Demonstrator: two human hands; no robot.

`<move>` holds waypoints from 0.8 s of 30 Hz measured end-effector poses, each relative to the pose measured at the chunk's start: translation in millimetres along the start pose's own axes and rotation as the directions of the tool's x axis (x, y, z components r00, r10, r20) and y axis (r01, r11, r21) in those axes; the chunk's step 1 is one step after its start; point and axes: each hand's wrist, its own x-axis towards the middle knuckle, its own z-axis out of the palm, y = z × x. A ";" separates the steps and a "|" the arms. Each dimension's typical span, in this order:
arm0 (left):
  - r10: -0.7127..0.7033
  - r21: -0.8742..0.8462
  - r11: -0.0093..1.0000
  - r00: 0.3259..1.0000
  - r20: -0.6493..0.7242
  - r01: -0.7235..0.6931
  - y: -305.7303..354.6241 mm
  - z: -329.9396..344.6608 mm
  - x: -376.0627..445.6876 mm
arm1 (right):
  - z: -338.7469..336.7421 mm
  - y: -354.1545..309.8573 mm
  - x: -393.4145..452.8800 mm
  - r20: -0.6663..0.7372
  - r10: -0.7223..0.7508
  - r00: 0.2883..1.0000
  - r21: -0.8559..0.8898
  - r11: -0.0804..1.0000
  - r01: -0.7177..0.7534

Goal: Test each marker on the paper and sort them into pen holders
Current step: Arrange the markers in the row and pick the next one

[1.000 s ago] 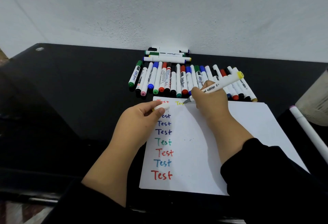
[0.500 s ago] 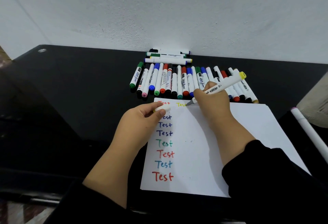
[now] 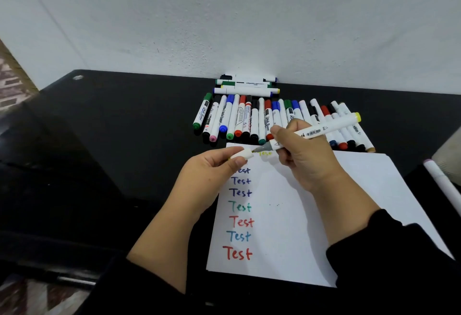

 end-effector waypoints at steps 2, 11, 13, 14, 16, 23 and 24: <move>0.005 0.004 1.000 1.000 0.006 -0.005 0.8 1.8 0.0 | 0.9 -0.3 -0.9 0.021 0.005 1.000 -0.017 1.000 -0.004; 0.041 -0.038 0.998 0.998 0.041 -0.040 5.3 4.1 -3.1 | 1.6 -1.6 -6.5 0.164 0.029 0.986 -0.100 0.995 -0.013; 0.038 -0.021 0.999 0.999 0.036 -0.037 5.4 3.8 -3.3 | 2.8 -1.7 -7.8 0.162 0.041 0.986 -0.089 0.996 -0.027; 0.041 -0.015 0.999 0.999 0.026 -0.040 5.1 4.3 -3.7 | 3.7 -1.5 -8.3 0.153 0.050 0.987 -0.079 0.996 -0.039; 0.051 -0.012 0.999 0.999 0.005 -0.051 4.9 8.0 -4.5 | 5.5 -0.3 -8.8 0.119 0.078 0.990 -0.057 0.996 -0.072; 0.055 -0.029 0.998 0.997 -0.061 -0.056 5.4 20.5 -3.7 | 9.1 -0.4 -9.3 0.043 0.187 0.982 0.049 0.981 -0.189; 0.059 -0.029 0.998 0.996 -0.067 -0.061 5.5 22.0 -3.5 | 9.3 -0.7 -9.2 0.040 0.193 0.980 0.052 0.979 -0.195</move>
